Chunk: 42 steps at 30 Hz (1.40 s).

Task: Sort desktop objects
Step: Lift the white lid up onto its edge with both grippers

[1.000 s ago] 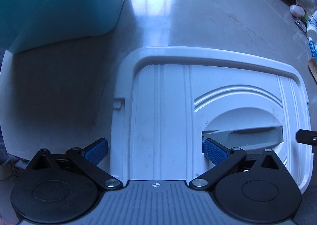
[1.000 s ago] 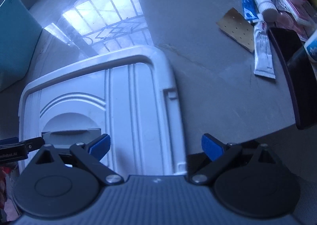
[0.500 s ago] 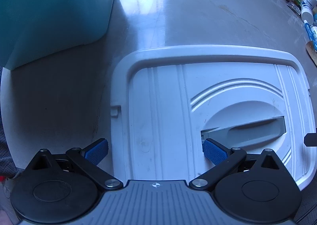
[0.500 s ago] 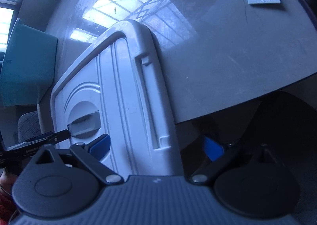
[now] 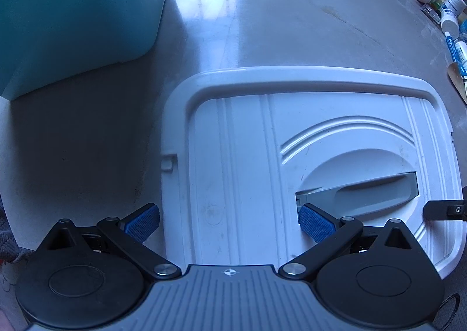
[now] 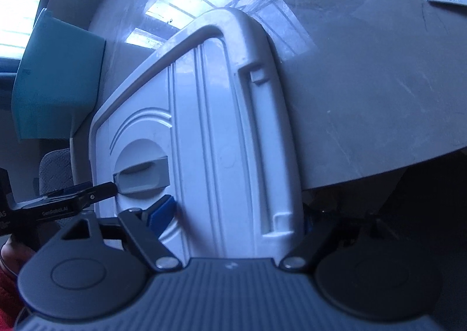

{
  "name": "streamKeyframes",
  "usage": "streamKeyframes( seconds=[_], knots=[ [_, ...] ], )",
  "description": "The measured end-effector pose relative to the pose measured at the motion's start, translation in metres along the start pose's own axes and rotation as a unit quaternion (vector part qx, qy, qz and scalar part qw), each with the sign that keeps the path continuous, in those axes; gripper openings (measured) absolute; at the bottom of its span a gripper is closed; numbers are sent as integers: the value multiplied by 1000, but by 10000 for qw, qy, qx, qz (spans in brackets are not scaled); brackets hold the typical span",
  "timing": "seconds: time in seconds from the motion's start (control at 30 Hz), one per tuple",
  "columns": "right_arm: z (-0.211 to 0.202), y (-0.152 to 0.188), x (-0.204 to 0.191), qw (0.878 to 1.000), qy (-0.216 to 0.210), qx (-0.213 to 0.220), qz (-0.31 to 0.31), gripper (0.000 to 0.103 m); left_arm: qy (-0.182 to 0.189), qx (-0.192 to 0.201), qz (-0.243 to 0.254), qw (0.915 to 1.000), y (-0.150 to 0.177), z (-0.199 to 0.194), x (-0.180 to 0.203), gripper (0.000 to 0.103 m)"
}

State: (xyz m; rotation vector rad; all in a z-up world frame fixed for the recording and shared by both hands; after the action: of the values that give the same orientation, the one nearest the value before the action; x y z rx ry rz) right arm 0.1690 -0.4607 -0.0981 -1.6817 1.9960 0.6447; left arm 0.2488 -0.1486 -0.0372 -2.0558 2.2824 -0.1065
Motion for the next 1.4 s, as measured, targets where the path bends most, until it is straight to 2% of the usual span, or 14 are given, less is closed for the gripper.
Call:
streamKeyframes(
  seconds=[0.27,0.4,0.47,0.6,0.67,0.87,1.2,1.33,1.4],
  knots=[
    [-2,13,-1,9995,119,-79,269,81,184,37,-80,9998,-3,2,-11,103],
    [-5,20,-9,9994,259,2,248,81,260,91,-178,9995,19,38,6,103],
    [-6,22,-11,9993,284,4,249,81,256,102,-160,9995,33,28,6,103],
    [-9,25,-13,9993,315,3,203,76,288,150,-183,9993,40,24,-3,103],
    [-9,23,-15,9992,369,-6,169,76,432,128,-255,9987,43,24,-9,103],
    [1,11,-27,9990,433,5,69,76,526,65,-319,9981,50,22,-30,103],
    [14,1,-40,9983,493,-147,-266,76,1216,-152,-387,9917,70,37,-56,103],
    [17,-2,-40,9983,479,-182,-260,76,1691,-141,-829,9820,77,49,-64,103],
    [18,-4,-40,9984,472,-194,-261,76,1911,-69,-898,9774,76,52,-66,103]
  ],
)
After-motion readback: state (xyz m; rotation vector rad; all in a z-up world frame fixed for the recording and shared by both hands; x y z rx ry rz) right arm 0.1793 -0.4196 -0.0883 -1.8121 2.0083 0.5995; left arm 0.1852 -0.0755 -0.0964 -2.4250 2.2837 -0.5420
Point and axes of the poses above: each gripper's, at about its wrist camera, not at the fingertips, and z roughly the way its jaws point, x to its right, y to its underside, the point moved 2 cm from there along z, roughly the way its jaws point, and after that the axes turned 10 degrees about -x, right-handed, at the moved point
